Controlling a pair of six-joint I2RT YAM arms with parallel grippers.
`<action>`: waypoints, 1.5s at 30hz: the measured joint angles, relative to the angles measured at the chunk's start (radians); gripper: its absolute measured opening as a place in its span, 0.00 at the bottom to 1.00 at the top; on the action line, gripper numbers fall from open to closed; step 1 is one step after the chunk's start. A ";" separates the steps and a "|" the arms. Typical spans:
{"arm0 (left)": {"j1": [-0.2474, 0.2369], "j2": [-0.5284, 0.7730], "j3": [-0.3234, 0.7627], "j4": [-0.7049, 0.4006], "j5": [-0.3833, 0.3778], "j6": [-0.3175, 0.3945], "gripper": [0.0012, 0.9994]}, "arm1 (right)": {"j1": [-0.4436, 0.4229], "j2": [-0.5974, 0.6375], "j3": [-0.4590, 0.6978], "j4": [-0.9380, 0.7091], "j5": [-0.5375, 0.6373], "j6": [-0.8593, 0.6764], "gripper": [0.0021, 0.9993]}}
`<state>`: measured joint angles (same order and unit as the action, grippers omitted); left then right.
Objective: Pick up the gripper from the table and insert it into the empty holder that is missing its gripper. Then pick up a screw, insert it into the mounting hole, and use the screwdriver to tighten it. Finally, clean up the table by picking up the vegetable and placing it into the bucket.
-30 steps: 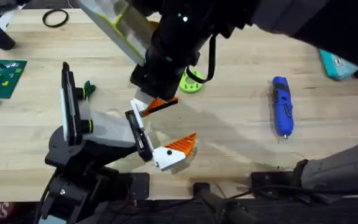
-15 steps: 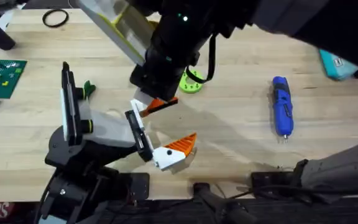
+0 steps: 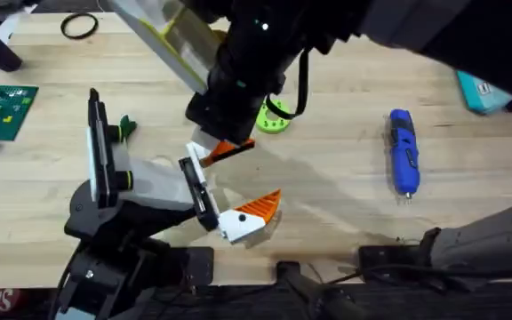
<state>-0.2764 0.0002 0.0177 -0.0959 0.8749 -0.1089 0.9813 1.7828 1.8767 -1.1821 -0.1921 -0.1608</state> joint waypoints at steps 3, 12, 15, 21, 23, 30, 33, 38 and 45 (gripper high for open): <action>0.000 0.000 0.000 0.000 0.000 0.000 0.99 | 0.000 0.000 0.000 -0.001 0.000 0.000 0.00; 0.000 0.000 0.000 0.000 0.000 0.000 0.99 | 0.000 0.000 0.000 -0.001 0.000 0.000 0.00; 0.000 0.000 0.000 0.000 0.000 0.000 0.99 | 0.000 0.000 0.000 -0.001 -0.001 0.000 0.00; 0.000 0.000 0.000 0.000 0.000 0.000 0.99 | 0.000 0.033 0.000 -0.008 -0.008 0.000 0.00; 0.000 0.000 0.000 0.000 0.000 0.000 0.99 | 0.000 0.044 0.000 -0.009 -0.008 0.000 0.00; 0.000 0.000 0.000 0.000 0.000 -0.001 0.99 | 0.000 0.051 0.000 -0.009 -0.012 0.003 0.07; 0.000 0.000 0.000 0.000 0.000 -0.001 0.99 | 0.000 0.051 0.000 -0.009 -0.012 0.009 0.31; 0.000 0.000 0.000 0.000 -0.002 -0.002 0.99 | -0.003 0.051 0.001 -0.012 -0.007 0.005 0.65; 0.000 0.000 0.000 0.000 -0.004 -0.003 0.99 | -0.014 0.051 0.002 -0.017 0.013 0.008 0.94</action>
<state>-0.2764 0.0002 0.0177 -0.0959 0.8711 -0.1120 0.9672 1.8336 1.8786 -1.1992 -0.1791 -0.1532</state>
